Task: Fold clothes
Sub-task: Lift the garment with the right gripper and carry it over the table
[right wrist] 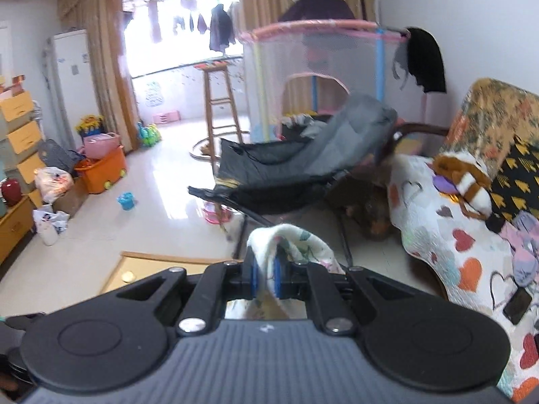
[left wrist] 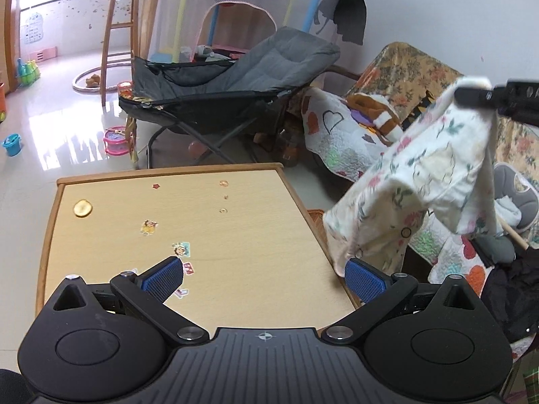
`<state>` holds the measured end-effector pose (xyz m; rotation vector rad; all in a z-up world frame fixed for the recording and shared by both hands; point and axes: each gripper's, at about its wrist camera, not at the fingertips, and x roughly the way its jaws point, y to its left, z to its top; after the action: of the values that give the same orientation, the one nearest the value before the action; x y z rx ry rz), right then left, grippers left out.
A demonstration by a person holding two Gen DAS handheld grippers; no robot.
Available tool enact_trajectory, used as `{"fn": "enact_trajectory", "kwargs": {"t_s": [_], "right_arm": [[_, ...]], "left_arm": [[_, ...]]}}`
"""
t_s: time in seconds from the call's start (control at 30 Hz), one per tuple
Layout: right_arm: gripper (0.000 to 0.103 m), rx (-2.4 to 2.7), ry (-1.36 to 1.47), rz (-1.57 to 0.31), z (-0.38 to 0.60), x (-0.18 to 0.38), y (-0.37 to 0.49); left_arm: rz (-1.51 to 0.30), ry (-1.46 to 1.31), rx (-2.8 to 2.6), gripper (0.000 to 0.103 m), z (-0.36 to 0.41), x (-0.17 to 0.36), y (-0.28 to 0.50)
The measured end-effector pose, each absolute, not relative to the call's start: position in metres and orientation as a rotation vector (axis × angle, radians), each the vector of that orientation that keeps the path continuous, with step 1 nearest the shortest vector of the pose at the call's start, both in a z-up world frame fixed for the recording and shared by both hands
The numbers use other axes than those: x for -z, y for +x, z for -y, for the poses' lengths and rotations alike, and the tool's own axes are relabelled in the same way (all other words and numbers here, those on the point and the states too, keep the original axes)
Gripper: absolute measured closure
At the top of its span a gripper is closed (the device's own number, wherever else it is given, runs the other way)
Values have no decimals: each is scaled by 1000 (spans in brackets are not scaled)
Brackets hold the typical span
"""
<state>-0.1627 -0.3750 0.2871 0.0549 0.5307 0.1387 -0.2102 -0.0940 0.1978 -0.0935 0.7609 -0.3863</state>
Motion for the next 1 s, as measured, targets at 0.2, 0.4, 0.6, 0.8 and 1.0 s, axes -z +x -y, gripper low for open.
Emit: {"fn": "enact_trajectory", "kwargs": {"t_s": [0.2, 0.4, 0.6, 0.8, 1.0], "right_arm": [[93, -224, 37, -476, 331, -325, -170], [93, -344, 26, -453, 283, -340, -166], [93, -453, 48, -482, 238, -336, -161], [93, -524, 75, -518, 206, -329, -157], [93, -504, 125, -606, 207, -295, -133]], "left_arm": [[-744, -143, 363, 0, 68, -208, -222], [-737, -163, 316, 0, 39, -216, -234], [-738, -194, 239, 0, 4, -220, -242], [-743, -205, 190, 0, -20, -220, -243], [-764, -215, 148, 0, -27, -210, -231]]}}
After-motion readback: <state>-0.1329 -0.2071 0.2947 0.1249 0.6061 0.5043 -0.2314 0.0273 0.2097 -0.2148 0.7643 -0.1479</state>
